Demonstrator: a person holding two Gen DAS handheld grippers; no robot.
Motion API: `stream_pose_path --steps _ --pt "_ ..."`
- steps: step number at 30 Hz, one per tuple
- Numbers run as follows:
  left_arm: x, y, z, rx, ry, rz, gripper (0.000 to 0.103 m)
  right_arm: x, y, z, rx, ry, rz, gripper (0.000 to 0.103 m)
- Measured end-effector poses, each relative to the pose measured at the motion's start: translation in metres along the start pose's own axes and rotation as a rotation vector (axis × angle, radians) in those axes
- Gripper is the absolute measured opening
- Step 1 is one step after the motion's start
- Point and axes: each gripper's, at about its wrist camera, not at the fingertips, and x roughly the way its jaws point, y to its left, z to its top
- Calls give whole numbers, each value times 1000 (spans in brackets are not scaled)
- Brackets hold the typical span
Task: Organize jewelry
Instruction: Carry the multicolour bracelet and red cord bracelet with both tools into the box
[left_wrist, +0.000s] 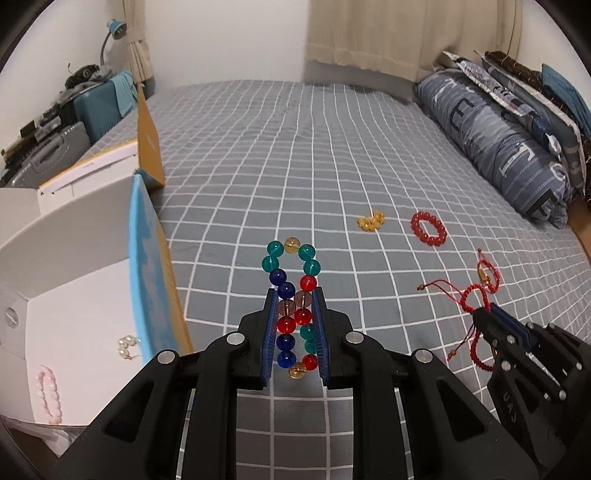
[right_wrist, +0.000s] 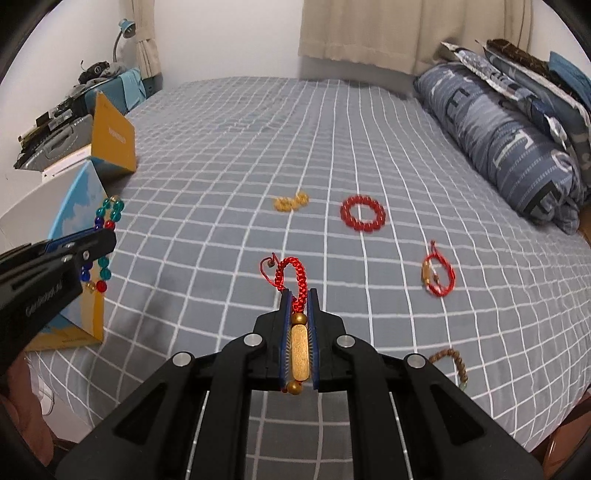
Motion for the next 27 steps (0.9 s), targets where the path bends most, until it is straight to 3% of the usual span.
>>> stream_pose_path --steps 15,27 --pt "-67 31 2 -19 -115 63 18 -26 32 35 -37 -60 20 8" --pt "-98 91 -7 -92 -146 118 18 -52 86 59 -64 -111 92 8"
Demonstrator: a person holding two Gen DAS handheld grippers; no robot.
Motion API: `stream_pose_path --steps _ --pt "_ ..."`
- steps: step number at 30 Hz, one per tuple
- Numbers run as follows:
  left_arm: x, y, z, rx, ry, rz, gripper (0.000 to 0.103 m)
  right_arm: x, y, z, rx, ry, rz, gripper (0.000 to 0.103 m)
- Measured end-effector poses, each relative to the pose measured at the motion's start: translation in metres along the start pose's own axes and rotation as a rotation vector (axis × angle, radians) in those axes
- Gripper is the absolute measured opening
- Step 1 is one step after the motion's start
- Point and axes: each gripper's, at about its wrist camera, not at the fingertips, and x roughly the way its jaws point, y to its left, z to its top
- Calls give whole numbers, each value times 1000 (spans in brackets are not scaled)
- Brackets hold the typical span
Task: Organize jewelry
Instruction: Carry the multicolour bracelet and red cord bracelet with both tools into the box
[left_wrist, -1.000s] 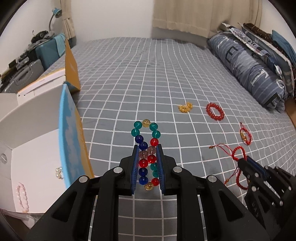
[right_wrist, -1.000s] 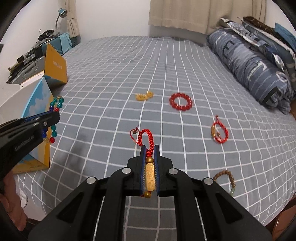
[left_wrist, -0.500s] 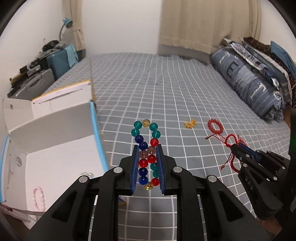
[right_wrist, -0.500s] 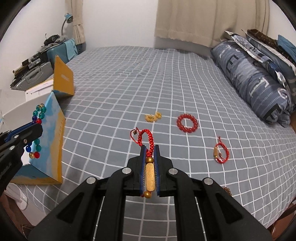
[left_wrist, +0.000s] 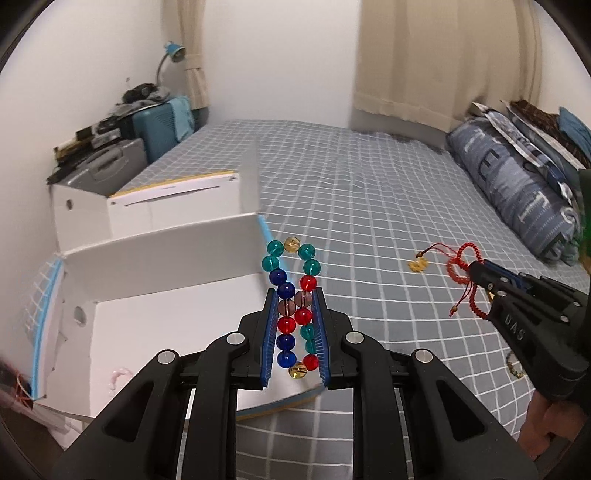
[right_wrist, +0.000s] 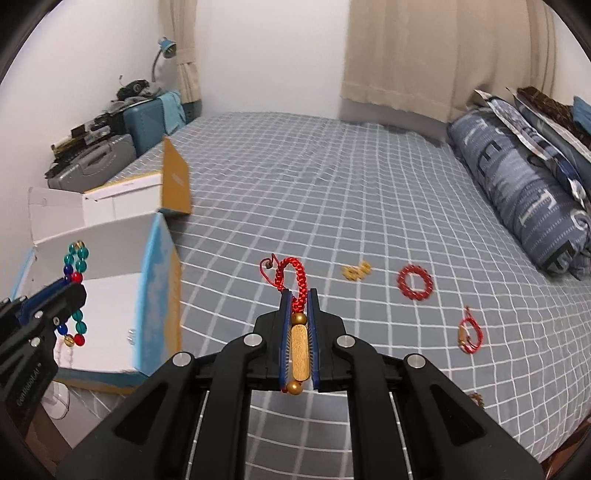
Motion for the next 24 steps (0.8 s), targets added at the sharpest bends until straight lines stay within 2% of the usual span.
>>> stream_pose_path --steps 18,24 --pt "-11 102 -8 -121 -11 174 18 11 105 11 -98 -10 129 8" --pt "-3 125 -18 -151 12 195 18 21 143 10 -132 1 177 8"
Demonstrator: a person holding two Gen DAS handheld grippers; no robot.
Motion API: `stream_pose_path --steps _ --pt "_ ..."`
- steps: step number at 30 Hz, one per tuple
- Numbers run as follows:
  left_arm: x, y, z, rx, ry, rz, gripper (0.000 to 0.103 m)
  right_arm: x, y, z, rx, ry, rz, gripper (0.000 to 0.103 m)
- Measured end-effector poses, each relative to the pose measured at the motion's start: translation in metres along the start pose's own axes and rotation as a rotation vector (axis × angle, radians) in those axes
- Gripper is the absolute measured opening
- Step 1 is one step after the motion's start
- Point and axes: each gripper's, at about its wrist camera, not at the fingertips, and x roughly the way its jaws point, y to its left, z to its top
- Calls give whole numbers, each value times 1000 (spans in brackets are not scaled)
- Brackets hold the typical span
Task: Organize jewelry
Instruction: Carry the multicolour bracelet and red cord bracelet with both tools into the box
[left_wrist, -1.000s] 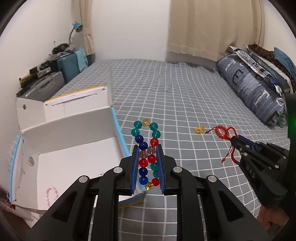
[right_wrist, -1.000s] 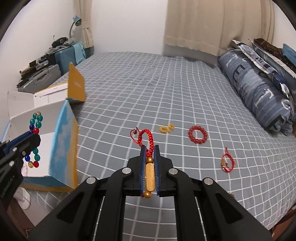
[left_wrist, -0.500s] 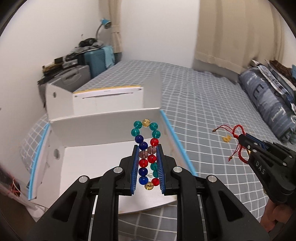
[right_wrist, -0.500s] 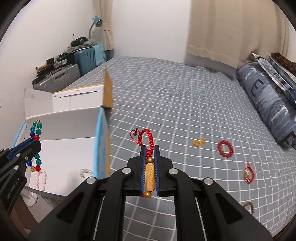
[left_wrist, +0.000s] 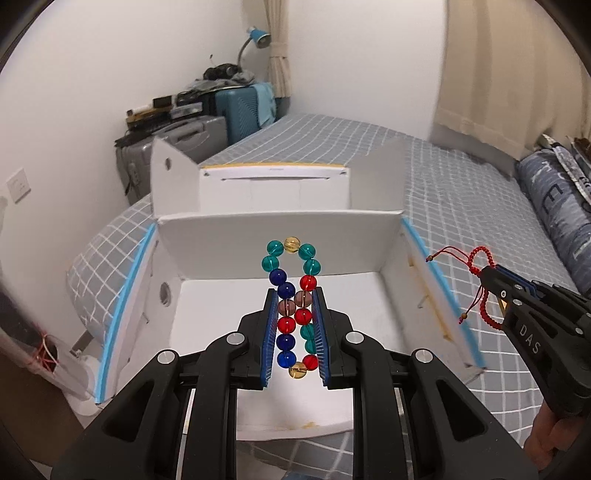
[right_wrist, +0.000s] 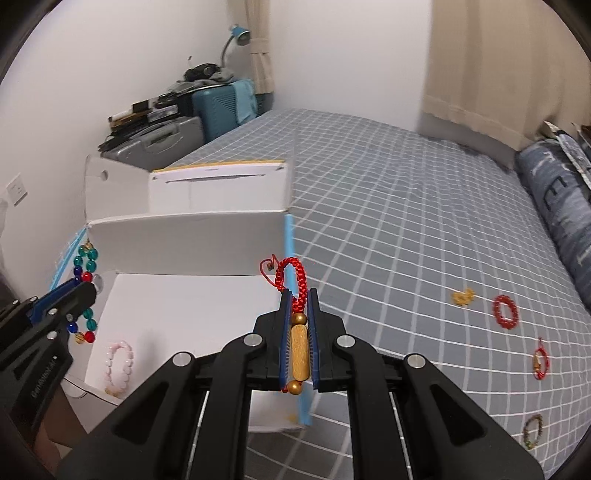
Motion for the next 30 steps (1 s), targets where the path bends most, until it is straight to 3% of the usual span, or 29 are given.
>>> stream_pose_path --steps 12,19,30 --pt "41 38 -9 -38 72 19 18 48 50 -2 -51 71 59 8" --pt "66 51 -20 -51 130 23 18 77 62 -10 -70 130 56 8" --pt "79 58 -26 -64 171 26 18 89 65 -16 -72 169 53 10"
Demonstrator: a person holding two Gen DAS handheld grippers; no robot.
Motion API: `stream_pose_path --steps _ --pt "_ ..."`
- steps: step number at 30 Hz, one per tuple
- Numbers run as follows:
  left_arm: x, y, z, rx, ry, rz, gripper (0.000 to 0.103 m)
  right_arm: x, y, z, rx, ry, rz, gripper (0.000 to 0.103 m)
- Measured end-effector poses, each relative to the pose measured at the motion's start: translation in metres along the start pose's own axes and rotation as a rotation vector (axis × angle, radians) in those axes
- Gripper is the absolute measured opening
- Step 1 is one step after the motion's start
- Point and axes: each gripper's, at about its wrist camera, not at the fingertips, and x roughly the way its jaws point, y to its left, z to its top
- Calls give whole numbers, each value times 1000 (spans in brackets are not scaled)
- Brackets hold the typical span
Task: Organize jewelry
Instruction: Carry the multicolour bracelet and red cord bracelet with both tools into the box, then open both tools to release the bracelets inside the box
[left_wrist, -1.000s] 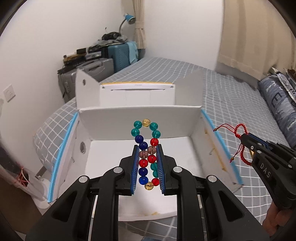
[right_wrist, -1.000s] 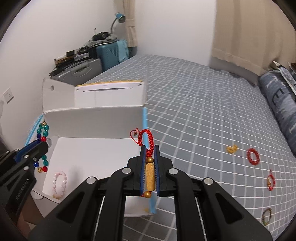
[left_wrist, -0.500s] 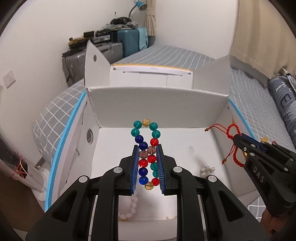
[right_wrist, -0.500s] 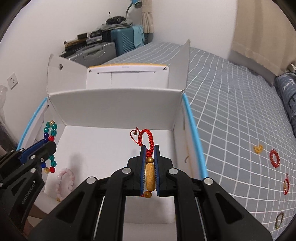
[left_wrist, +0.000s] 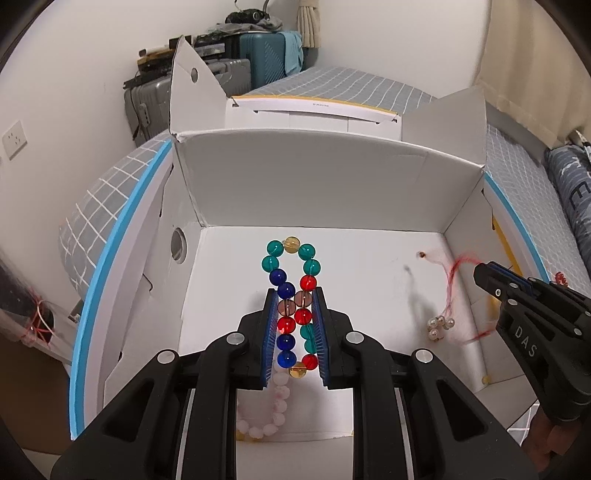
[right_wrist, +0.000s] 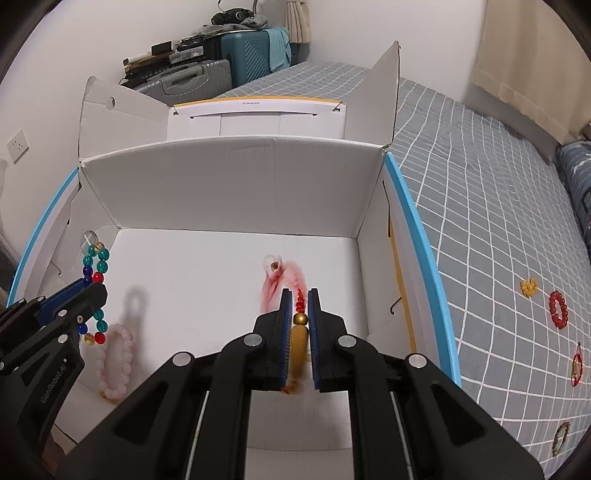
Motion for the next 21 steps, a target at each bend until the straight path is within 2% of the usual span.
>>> stream_pose_path --steps 4,5,6,9,11,15,16,17,21 --pt "-2 -1 1 5 -12 36 20 -1 -2 0 2 3 4 11" --pt "-2 -1 2 2 -6 30 20 -1 -2 -1 2 3 6 13" --pt "-2 0 1 1 -4 31 22 -1 -1 0 1 0 7 19" --pt "-4 2 2 -16 -10 26 39 -7 0 1 4 -17 17 41" --pt "-8 3 4 -17 -27 38 60 -13 1 2 -2 -39 21 48" --pt "-15 4 4 -16 -48 51 69 -24 3 5 -4 -76 3 73" --pt "-16 5 5 -20 -49 50 75 -26 3 6 -7 -89 -9 78" --pt "-18 6 5 -24 -56 52 80 -27 2 7 -6 -97 -19 81" --pt "-23 7 5 -27 -77 58 89 -31 -3 10 11 -120 -38 91"
